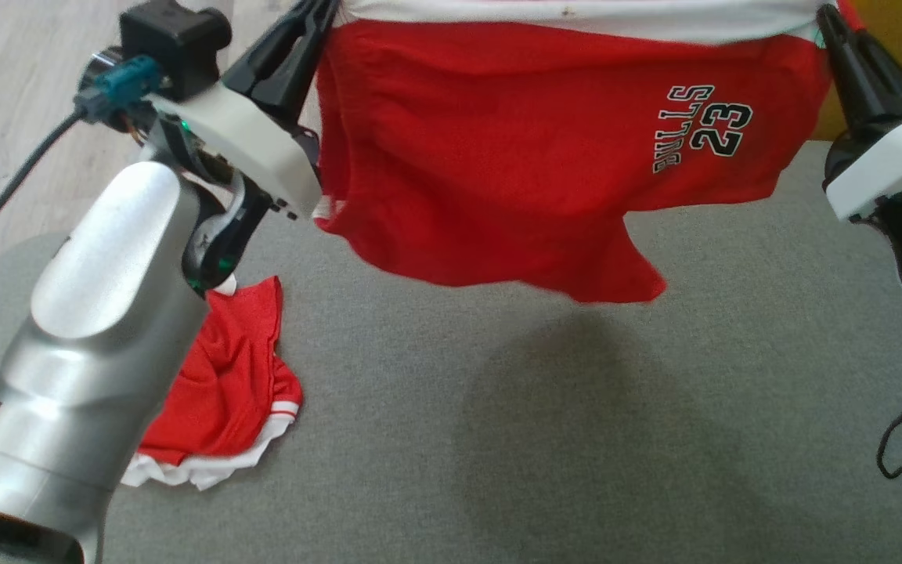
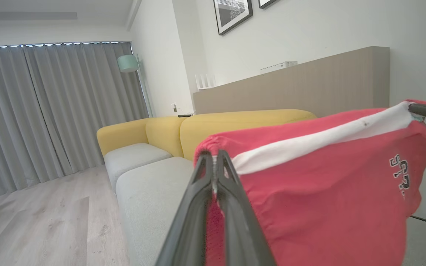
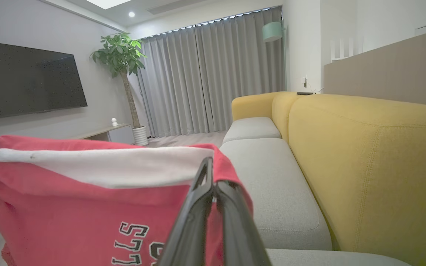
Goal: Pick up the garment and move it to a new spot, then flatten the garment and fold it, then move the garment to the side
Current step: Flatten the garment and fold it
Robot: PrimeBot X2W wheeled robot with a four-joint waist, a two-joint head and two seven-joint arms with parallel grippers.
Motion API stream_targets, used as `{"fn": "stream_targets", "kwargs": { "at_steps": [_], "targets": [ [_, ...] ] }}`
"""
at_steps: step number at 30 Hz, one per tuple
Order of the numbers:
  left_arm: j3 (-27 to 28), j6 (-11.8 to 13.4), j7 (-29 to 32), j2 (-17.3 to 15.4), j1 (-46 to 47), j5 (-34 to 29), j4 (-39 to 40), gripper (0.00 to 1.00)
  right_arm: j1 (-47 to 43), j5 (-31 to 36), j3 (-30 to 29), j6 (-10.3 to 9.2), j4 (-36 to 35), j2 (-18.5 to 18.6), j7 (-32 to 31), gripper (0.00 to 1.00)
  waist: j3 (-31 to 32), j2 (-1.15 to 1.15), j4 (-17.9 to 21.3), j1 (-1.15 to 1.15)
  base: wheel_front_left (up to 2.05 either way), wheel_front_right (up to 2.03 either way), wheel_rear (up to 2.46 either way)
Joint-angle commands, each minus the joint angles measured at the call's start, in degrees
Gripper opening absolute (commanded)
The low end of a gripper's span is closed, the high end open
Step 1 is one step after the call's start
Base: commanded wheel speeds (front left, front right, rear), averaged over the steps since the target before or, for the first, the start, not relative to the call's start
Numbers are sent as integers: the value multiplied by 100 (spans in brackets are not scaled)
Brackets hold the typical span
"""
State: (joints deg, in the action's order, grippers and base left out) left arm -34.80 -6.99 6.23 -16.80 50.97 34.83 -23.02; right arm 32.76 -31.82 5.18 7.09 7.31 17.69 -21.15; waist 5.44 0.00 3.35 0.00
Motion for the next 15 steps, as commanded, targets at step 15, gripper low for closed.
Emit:
{"fn": "stream_targets", "kwargs": {
  "at_steps": [15],
  "targets": [
    [-57,-31,609,-726,712,168,126,0,904,325,193,40,-134,264,-213,0,-1237,0,152,0,0,0,0]
  ]
}}
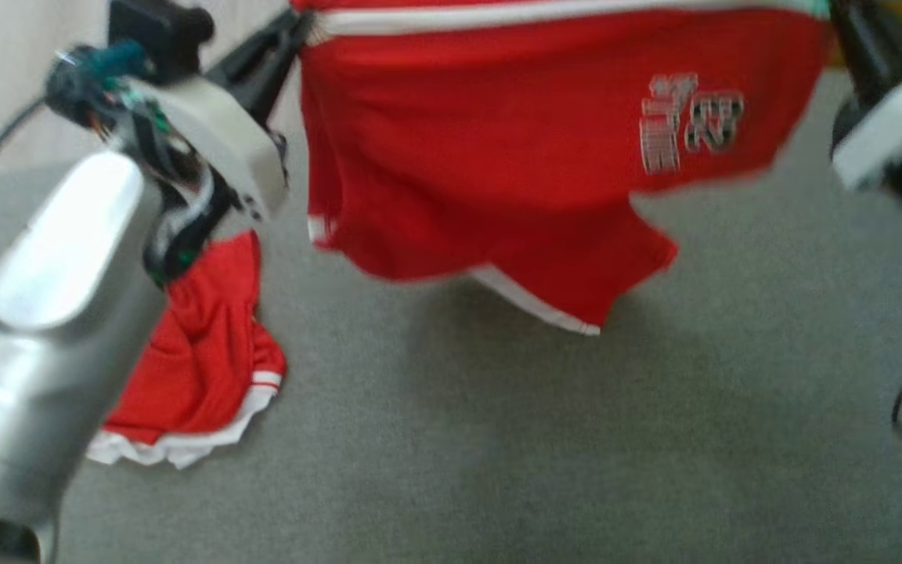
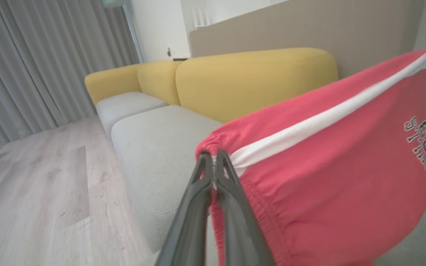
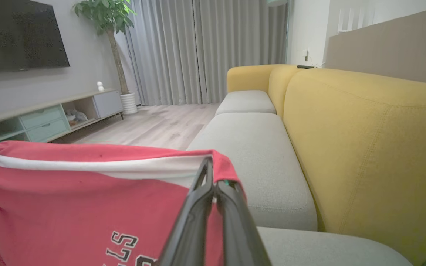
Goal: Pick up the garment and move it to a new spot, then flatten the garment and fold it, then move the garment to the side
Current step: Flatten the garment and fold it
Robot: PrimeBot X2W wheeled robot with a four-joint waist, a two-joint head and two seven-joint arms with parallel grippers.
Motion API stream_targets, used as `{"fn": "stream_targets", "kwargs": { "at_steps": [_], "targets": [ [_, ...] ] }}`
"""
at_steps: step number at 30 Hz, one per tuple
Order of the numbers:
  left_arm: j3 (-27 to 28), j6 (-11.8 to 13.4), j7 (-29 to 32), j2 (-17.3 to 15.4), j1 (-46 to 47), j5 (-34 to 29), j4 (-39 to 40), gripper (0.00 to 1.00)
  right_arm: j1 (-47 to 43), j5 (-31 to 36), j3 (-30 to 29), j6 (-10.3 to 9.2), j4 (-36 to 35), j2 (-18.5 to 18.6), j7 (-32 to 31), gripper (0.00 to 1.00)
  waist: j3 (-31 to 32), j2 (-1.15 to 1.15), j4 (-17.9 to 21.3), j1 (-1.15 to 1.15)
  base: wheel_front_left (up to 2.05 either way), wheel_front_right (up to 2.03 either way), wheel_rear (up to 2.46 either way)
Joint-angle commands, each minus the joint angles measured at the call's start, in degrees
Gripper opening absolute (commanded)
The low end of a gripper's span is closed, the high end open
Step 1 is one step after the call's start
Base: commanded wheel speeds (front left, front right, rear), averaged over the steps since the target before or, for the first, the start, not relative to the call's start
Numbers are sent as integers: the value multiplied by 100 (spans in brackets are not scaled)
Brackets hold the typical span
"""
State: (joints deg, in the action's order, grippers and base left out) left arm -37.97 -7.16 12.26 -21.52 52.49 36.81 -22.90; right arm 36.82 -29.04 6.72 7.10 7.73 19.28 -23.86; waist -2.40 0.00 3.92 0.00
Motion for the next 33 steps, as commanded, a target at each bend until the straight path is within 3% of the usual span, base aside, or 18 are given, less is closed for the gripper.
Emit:
{"fn": "stream_targets", "kwargs": {
  "at_steps": [1,7,11,16,21,25,33],
  "targets": [
    [239,-18,10,-287,758,-92,30,0,753,101,111,39,-47,121,111,0,-673,0,117,0,0,0,0],
    [328,-24,-524,-218,2217,-454,-878,0,2662,602,478,39,1205,14,1034,0,-1671,0,231,0,0,0,0],
    [460,23,-1080,-62,3229,-691,-1531,0,3840,938,277,39,2172,-262,2011,0,-2131,0,291,0,0,0,0],
    [393,7,-1777,268,3704,-798,-2210,0,4332,1121,382,39,3238,-478,2833,0,-2318,0,262,0,0,0,0],
    [378,-18,-2234,608,3478,-511,-2594,0,4135,1136,996,39,3874,-412,2777,0,-2466,0,169,0,0,0,0],
    [-90,-29,-2465,748,2826,-330,-2699,0,3704,949,1632,39,4322,-216,2554,0,-2455,0,65,0,0,0,0],
    [-1420,-32,-2508,408,1307,457,-2178,0,2630,-11,3115,39,4265,542,1702,0,-2058,0,-114,0,0,0,0]
  ]
}}
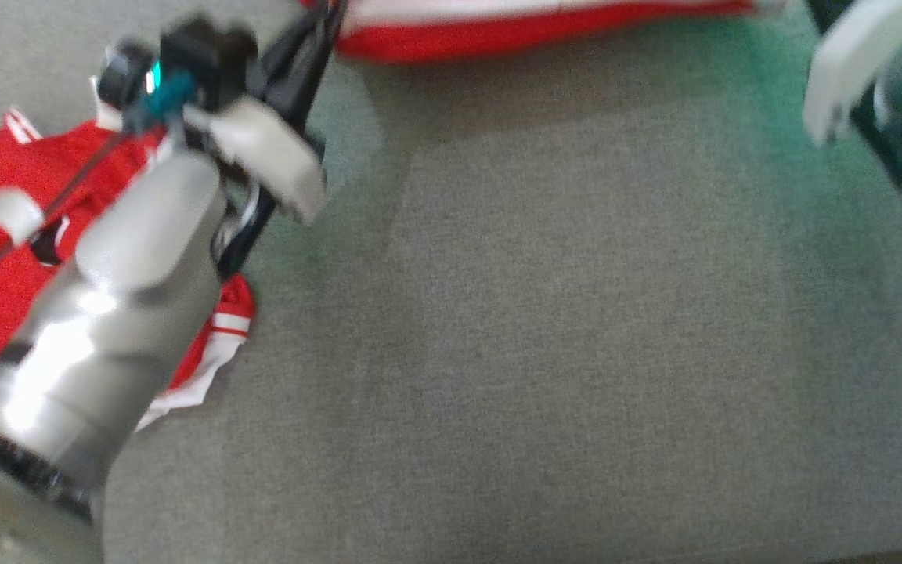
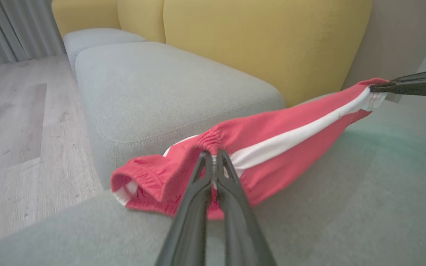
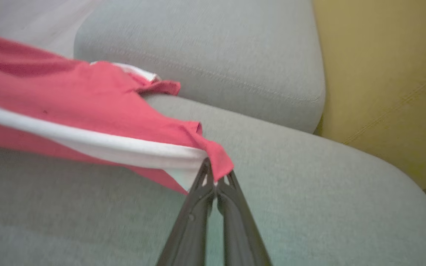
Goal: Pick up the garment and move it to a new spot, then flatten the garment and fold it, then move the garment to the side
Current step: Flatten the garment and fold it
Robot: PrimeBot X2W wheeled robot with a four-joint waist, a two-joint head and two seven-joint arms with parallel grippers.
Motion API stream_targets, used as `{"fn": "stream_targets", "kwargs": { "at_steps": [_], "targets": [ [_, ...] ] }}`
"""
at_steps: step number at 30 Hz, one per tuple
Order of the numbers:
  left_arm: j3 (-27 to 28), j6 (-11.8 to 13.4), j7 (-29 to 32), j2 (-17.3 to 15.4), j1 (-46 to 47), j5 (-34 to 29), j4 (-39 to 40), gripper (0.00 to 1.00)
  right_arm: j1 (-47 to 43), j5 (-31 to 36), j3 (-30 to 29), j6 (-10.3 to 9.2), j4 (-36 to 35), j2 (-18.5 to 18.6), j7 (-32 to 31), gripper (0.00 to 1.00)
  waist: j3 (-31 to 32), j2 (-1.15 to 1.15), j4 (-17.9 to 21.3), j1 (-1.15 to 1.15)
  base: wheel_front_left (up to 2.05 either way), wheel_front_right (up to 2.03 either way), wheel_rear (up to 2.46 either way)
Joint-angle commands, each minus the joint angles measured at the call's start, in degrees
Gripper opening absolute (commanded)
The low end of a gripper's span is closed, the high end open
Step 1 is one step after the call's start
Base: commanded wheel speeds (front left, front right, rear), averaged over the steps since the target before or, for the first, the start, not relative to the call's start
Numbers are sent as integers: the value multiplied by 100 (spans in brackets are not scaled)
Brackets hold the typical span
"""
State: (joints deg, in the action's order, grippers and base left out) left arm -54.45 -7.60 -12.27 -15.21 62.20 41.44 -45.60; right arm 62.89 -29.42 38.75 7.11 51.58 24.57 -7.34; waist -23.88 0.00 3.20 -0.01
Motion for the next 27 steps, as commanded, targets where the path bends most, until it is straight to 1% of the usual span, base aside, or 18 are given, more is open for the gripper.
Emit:
{"fn": "stream_targets", "kwargs": {
  "at_steps": [1,5,8,13,21,27],
  "targets": [
    [112,12,-69,-277,189,85,172,0,-93,-124,86,37,-203,148,-49,0,163,0,-52,1,0,0,0],
    [-281,12,-89,-466,-266,324,462,0,-467,-829,627,37,-609,646,-490,0,494,0,-80,1,0,0,0],
    [-593,12,-39,-567,-518,372,678,0,-713,-1324,947,37,-930,1013,-866,0,755,0,-111,1,0,0,0],
    [-852,25,-39,-616,-891,352,891,0,-1091,-1904,1317,37,-1371,1496,-1483,0,1206,0,-123,1,0,0,0],
    [-1022,328,79,-608,-1634,498,1327,0,-1775,-2635,1537,37,-2016,2081,-2140,0,1883,0,-87,1,0,0,0],
    [-1160,662,274,-781,-2401,704,2071,0,-2360,-2918,1600,37,-2518,2476,-2494,0,2368,0,-25,1,0,0,0]
  ]
}}
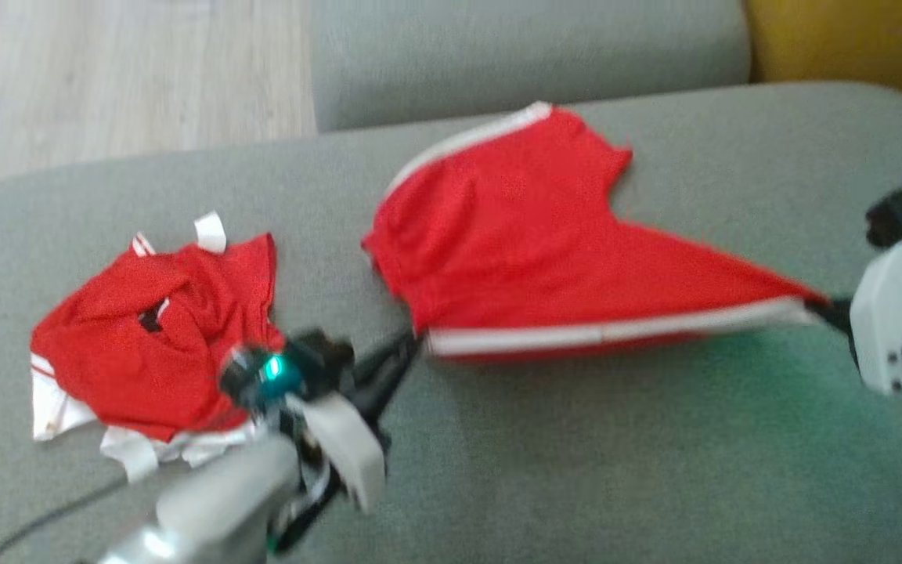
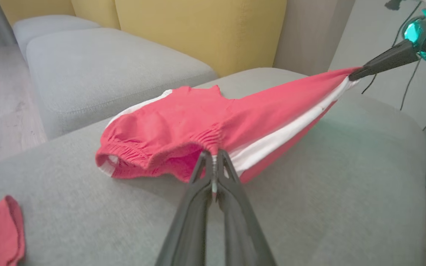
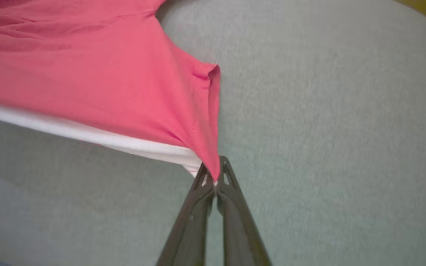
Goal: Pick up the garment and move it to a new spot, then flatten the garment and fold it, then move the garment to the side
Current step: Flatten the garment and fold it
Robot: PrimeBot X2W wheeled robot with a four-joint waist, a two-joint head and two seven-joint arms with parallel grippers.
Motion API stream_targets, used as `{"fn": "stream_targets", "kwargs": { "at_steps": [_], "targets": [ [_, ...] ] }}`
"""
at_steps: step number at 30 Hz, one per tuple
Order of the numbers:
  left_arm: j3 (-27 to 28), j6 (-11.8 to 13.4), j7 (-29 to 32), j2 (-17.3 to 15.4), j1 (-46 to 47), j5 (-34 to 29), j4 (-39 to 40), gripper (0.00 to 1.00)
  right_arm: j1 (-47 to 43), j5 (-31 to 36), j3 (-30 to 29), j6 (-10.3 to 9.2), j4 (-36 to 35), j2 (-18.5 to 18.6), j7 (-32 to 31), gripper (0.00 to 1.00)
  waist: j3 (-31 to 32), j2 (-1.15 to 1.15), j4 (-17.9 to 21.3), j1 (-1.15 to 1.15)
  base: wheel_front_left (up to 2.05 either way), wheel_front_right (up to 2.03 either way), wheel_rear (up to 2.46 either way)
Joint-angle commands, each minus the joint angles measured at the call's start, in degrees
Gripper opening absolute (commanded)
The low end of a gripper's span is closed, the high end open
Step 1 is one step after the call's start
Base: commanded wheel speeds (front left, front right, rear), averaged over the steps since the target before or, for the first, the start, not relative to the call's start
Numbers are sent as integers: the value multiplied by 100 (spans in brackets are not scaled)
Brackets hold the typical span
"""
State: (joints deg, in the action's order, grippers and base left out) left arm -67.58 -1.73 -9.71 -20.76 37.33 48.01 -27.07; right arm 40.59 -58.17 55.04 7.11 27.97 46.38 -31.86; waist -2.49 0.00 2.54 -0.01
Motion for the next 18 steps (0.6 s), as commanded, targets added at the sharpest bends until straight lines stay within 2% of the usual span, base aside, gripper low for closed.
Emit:
{"fn": "stream_targets", "kwargs": {
  "at_steps": [1,6,10,13,18],
  "targets": [
    [116,141,63,-272,-34,63,380,0,-237,-88,-24,37,-258,367,-104,0,285,0,43,1,0,0,0],
    [61,511,269,-509,-370,116,1202,0,-669,-285,-252,37,-702,670,-261,0,347,0,1,1,0,0,0],
    [139,770,353,-654,-346,87,1576,0,-716,-71,-611,37,-942,770,-73,0,208,0,-55,1,0,0,0],
    [255,879,363,-675,-189,72,1669,0,-539,222,-967,37,-988,677,190,0,-6,0,-129,1,0,0,0],
    [477,957,320,-499,160,106,1521,0,-157,811,-1389,37,-976,407,489,0,-356,0,-328,1,0,0,0]
  ]
}}
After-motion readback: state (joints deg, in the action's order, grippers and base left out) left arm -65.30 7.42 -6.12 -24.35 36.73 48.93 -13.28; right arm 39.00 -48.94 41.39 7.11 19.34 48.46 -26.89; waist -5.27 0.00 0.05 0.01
